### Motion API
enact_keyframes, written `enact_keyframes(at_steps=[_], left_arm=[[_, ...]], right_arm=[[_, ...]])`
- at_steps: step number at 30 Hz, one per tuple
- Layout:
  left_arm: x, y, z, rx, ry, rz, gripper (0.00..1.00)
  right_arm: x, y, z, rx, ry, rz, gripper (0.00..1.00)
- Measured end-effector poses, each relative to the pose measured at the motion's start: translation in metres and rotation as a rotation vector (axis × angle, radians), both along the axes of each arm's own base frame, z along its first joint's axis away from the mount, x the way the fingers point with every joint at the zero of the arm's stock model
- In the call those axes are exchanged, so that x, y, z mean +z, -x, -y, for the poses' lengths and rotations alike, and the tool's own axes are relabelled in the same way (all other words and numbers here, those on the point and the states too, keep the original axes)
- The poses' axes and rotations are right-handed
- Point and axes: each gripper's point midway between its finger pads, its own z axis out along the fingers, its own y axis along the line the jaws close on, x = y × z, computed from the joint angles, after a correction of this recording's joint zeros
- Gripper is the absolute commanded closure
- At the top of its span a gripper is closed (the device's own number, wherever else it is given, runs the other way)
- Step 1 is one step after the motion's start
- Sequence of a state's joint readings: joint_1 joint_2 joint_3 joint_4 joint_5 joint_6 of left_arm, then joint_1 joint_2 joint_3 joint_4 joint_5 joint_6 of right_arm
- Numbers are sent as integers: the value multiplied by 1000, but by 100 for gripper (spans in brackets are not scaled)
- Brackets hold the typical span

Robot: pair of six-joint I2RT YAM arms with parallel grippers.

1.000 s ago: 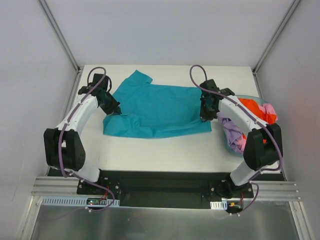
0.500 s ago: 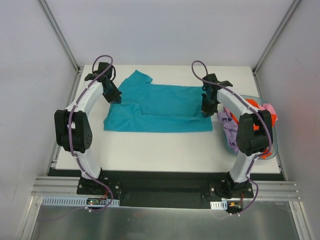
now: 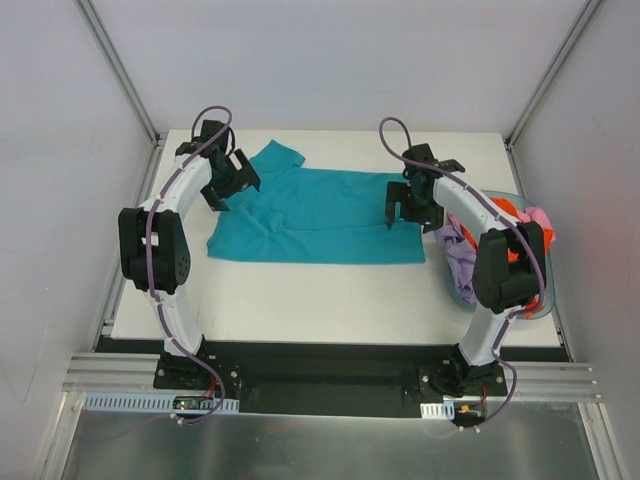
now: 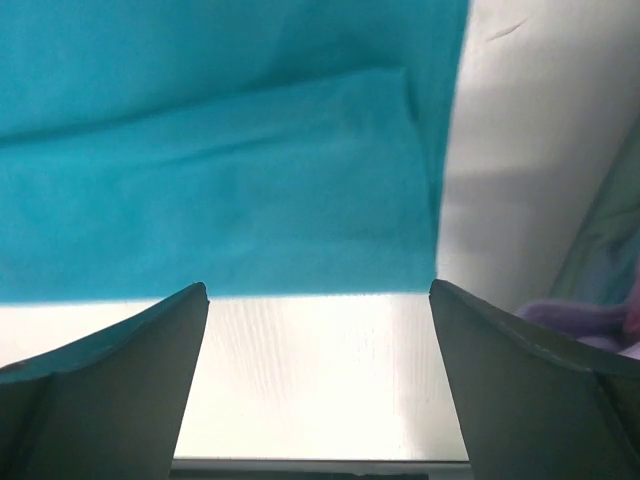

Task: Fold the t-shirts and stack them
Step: Fold the flattened tshirt in 1/3 of the way

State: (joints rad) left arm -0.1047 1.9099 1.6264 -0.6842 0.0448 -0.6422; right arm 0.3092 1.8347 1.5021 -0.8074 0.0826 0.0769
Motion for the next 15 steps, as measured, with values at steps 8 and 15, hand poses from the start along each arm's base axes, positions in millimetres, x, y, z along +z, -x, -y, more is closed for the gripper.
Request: enact_keyframes(at_steps=[8, 15], left_arm=[[-30, 40, 20, -52, 87, -92, 1], [-67, 65, 28, -54, 133, -196, 1]], right_arm=[[-12, 43, -51, 155, -97, -43, 3], [-49, 53, -56, 153, -121, -101, 3]])
